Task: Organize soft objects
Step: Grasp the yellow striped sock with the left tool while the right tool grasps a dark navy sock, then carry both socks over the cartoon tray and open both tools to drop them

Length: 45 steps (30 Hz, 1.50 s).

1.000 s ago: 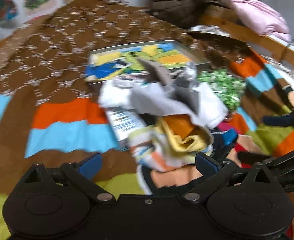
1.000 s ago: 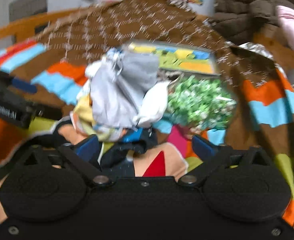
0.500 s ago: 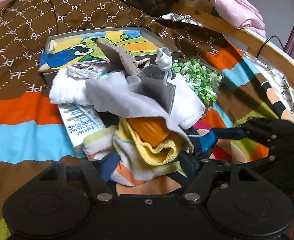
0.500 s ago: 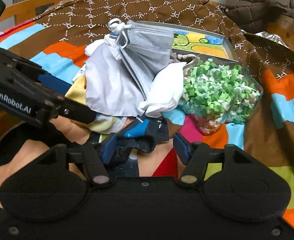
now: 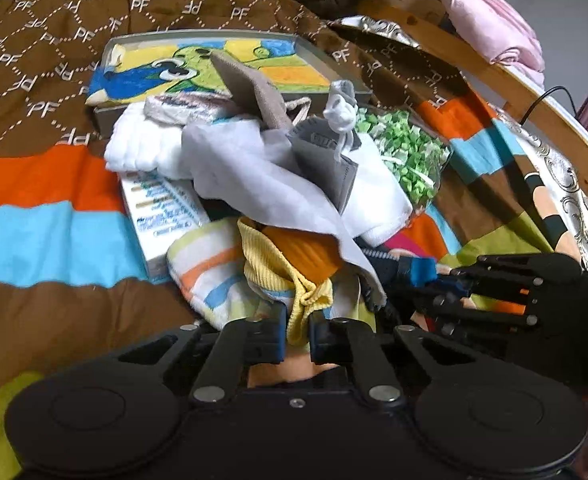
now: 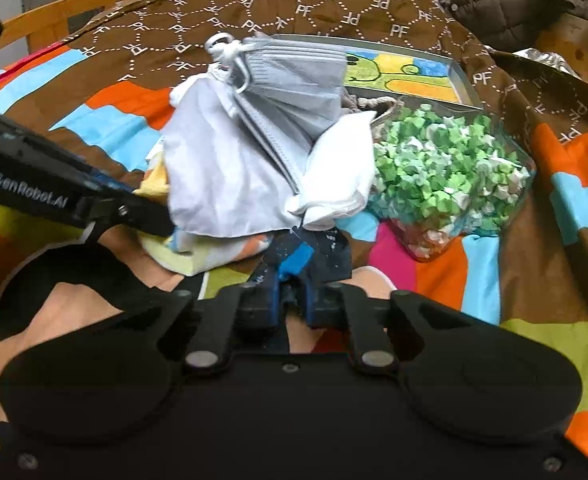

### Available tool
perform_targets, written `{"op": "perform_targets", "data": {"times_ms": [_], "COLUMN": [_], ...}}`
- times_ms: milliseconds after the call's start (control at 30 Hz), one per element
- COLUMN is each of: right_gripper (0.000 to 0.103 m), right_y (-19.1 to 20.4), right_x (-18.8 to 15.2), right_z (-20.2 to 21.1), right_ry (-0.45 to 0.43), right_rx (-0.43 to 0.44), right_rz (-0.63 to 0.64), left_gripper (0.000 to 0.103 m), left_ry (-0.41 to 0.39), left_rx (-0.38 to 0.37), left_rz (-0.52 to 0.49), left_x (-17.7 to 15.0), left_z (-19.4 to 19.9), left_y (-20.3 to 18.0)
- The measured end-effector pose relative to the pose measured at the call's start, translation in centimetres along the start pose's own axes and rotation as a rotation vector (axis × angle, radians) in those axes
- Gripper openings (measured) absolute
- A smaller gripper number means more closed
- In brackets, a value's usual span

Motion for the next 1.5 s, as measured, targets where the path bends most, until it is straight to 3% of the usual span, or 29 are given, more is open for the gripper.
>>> {"op": "perform_targets", "data": {"times_ms": [200, 400, 867, 1033, 1233, 1333, 1500], "right_gripper": [0.001, 0.001, 0.001, 0.001, 0.001, 0.001, 0.001], "right_y": [0.7, 1.6, 0.9, -0.5, -2.7, -4.2, -6.9], "right_x": [0.2, 0.5, 1.3, 4.0, 10.3, 14.2, 21.0], "right_z": [2.7, 6.6, 14.8, 15.7, 14.8, 13.2, 7.5], "right_ry": [-0.035, -0.122, -0.355, -0.392, -0.411, -0.407, -0.386], "right_rx": [-0.017, -0.026, 0.021, 0.035, 0.03, 0.035, 0.034], "right_rz": [0.02, 0.057, 0.01, 0.027, 0.099, 0.105, 0.043], "left_gripper": [0.009, 0.008, 0.008, 0.008, 0.008, 0.008, 0.008], "left_ry": [0.019, 0.013, -0.104, -0.183, -0.313, -0.385, -0.448], "left_rx": [0.023, 0.049, 0.019, 0.021, 0.052, 0.068, 0.171], "left_rz": [0.051, 0.012, -0.014, -0.062, -0.096, -0.097, -0.108], "left_x": [-0.6, -1.7, -2.1, 2.0, 8.9, 13.2, 20.2], "left_z": [3.1, 6.0, 14.7, 17.4, 18.6, 17.7, 13.1], "left_y": [-1.2, -3.8, -6.1, -6.7, -6.3, -5.4, -2.9]}}
Point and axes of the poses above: each gripper's, at about its wrist camera, not at the fingertips, and z roughly against the way its jaws point, y to its left, x to its top, the point moved 2 cm from there along -z, roughly the way its jaws point, and after that the axes turned 1 degree about z, right-handed, at the moved point
